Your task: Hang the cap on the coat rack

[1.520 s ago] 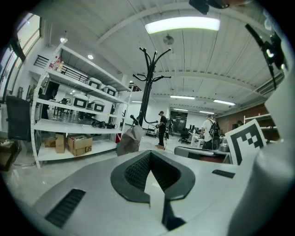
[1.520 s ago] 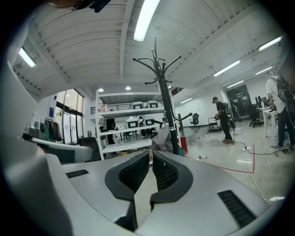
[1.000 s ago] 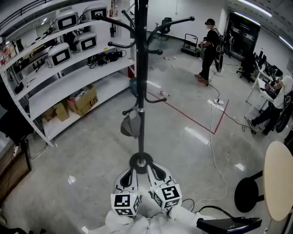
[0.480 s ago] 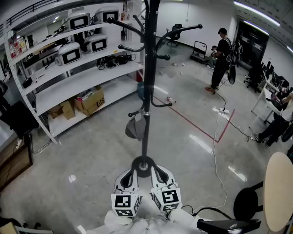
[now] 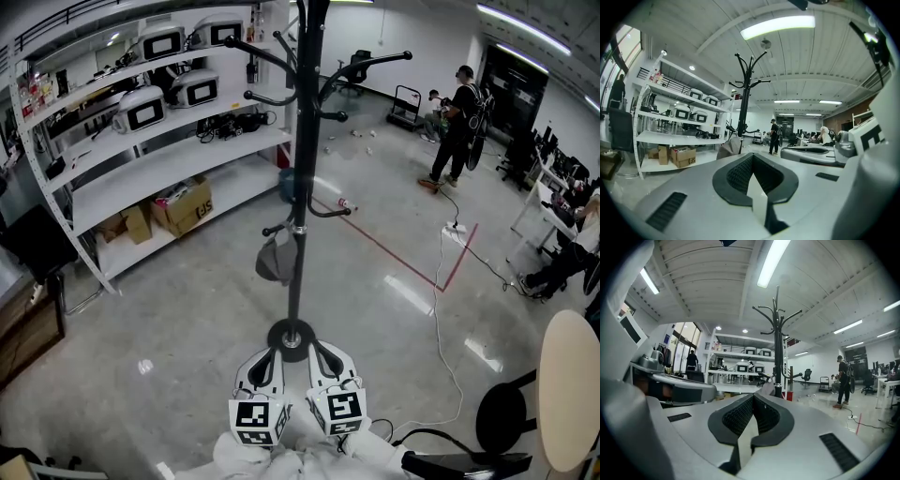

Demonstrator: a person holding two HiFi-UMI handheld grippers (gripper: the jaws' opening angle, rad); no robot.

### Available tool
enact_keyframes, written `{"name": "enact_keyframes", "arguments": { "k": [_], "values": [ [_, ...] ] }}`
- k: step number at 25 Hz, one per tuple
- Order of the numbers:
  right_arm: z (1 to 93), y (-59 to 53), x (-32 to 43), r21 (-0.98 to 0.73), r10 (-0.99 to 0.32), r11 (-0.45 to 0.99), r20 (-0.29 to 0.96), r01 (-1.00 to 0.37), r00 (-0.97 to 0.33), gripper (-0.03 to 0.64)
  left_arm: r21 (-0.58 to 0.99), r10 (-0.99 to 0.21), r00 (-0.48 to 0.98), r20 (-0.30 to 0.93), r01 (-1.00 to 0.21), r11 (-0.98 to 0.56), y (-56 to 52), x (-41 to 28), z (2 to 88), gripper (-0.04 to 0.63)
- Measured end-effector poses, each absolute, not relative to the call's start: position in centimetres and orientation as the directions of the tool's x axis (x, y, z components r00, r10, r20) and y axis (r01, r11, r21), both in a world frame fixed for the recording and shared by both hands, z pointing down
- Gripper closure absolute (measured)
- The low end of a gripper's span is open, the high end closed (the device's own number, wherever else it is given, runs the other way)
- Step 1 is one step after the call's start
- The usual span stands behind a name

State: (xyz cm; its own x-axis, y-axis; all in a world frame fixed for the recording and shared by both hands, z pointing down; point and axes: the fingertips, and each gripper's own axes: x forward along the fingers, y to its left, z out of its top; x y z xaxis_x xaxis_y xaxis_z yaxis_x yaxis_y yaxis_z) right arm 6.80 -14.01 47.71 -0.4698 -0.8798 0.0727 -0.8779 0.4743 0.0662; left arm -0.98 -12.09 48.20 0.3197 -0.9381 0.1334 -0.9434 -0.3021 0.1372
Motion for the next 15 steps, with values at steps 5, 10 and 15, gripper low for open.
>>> {"name": "enact_keyframes", "arguments": {
  "k": [5,10,15],
  "values": [
    [47.73,-13.57,6.66,0.072,-0.884,0.466,0.071,-0.882,-0.462,0.606,0.140,-0.934,0.330,0.135,-0.940,-0.312,-11.71,-1.06,48.33,0.592],
    [47.96,-13.22,6.72,0.066,-0.888,0.457,0.075,-0.887,-0.453,0.606,0.142,-0.931,0.338,0.138,-0.937,-0.319,-11.37,-1.13,48.45,0.592],
    [48.25,-13.30,6.54,0.063,-0.893,0.448,0.081,-0.892,-0.443,0.606,0.144,-0.928,0.346,0.138,-0.934,-0.327,-11.40,-1.32,48.54,0.592]
  ]
}}
